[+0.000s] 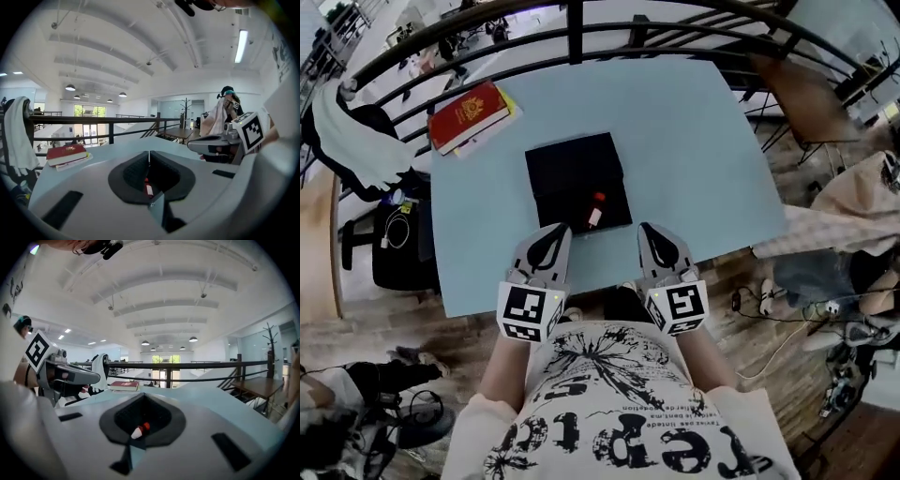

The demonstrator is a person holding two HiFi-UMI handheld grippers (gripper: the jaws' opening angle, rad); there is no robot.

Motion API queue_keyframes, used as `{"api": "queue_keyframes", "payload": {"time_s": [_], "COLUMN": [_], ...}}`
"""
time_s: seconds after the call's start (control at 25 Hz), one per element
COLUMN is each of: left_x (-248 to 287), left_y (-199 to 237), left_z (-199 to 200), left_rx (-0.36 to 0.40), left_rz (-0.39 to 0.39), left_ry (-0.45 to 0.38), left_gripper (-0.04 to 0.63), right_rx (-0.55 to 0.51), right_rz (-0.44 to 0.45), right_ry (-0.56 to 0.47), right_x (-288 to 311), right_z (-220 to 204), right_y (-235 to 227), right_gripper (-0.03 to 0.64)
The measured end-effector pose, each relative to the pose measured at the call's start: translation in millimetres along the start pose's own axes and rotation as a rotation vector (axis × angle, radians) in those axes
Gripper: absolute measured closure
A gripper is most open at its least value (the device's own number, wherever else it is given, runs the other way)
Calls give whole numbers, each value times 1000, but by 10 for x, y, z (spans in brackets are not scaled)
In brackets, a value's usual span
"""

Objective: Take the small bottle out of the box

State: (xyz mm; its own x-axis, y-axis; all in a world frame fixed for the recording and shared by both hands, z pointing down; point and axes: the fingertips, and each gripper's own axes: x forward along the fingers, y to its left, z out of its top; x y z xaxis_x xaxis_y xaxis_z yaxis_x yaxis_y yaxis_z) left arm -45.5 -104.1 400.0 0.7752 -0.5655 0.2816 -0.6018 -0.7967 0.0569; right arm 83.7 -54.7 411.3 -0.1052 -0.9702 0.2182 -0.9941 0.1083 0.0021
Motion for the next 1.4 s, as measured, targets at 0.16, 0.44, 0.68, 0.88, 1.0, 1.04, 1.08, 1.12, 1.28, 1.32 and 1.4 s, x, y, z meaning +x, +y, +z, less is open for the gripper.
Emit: {"api": "queue_keyframes", "payload": {"time_s": [0.16,0.44,0.68,0.88,1.0,1.04,1.08,1.12,1.28,1.32,1.4], "left_x": [265,729,1078,1273,1354,1385,1419,1455,1588,1618,1670], "left_y": [-69,-178,-173,-127,-99,-95,-92,-87,-71,-58,-24], "left_z": [-136,-442,-795,-1115,-1273,-1322,-1371,-1422,-1646,-1689,-1742], "left_rx": [-38,-49,-63,-79,-99,-102,-103,-103,-103,-104,-104], "left_rz": [110,196,197,191,185,179,172,164,113,100,86], "left_ry": [53,187,344,474,549,572,595,616,710,729,755], "left_gripper": [571,571,474,426,381,370,362,356,347,347,347], "right_rx": [-25,-51,-54,-54,-67,-71,-73,-72,-70,-71,-70], "right_rz": [130,262,344,391,419,427,434,440,457,459,461], "right_ry": [19,47,85,130,146,148,150,151,168,172,177], "right_x": [205,492,664,788,842,856,871,887,972,999,1043], "right_z": [-3,-72,-232,-389,-430,-434,-438,-446,-499,-507,-512], "right_y": [-258,-608,-731,-819,-837,-841,-848,-855,-877,-881,-895], "right_gripper": [604,604,604,604,604,604,604,604,604,604,604]}}
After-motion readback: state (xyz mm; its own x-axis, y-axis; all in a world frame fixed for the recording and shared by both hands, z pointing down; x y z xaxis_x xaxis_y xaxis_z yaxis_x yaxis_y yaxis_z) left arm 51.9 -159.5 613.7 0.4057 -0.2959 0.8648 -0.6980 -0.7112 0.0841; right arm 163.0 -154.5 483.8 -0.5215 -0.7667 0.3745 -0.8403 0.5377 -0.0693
